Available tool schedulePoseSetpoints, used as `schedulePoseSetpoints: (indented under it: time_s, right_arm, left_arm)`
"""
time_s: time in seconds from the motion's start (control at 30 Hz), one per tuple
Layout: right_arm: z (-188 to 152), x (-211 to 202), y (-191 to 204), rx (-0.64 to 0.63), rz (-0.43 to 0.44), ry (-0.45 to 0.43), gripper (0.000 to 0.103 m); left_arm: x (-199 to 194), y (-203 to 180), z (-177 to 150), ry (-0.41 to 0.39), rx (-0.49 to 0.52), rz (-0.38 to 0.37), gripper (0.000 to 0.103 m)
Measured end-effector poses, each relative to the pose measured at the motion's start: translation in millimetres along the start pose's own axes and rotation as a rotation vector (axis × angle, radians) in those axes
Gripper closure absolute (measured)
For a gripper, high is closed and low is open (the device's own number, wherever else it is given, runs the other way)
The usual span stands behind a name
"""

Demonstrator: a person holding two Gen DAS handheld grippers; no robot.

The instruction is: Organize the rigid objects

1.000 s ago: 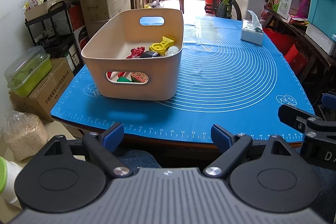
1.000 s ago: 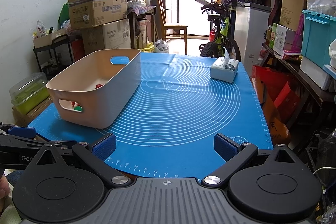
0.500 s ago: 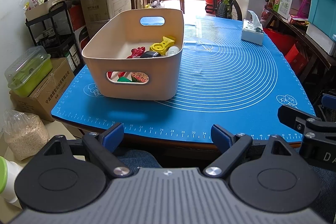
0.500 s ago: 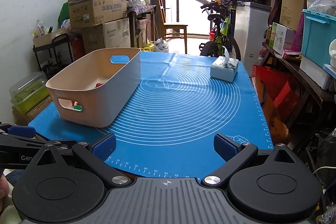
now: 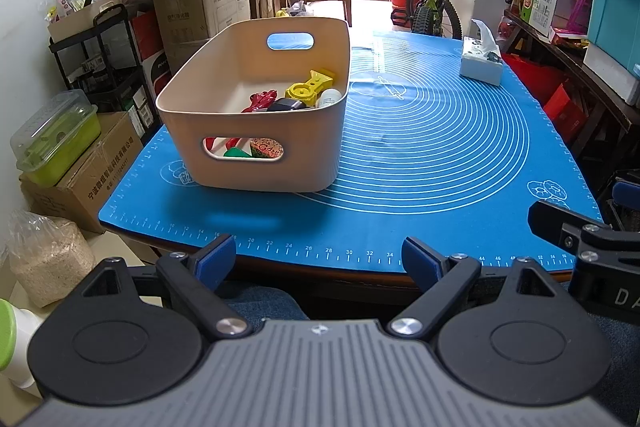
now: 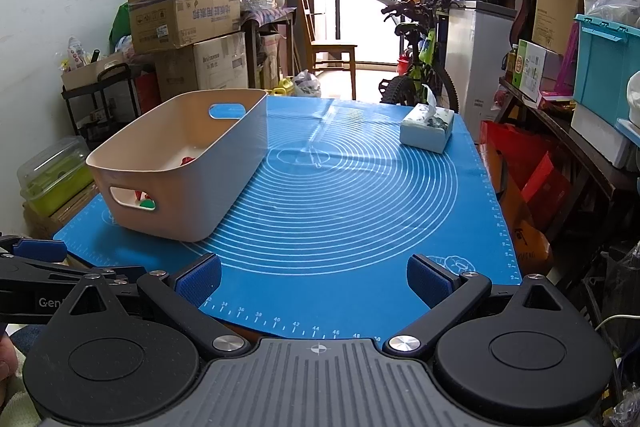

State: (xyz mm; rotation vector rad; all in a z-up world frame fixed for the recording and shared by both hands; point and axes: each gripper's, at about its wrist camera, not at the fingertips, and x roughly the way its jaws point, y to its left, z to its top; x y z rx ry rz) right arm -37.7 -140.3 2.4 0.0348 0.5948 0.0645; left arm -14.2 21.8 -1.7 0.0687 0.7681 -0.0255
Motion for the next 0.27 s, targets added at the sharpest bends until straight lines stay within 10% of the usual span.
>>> schedulePoseSetpoints:
  time_s: [0.27]
  right_arm:
    - [0.1,0.1,0.0,0.000,0.000,0.001,0.004]
  left_arm:
    - [0.3,-0.5,-0.2,0.002,0.001,0.001,0.013]
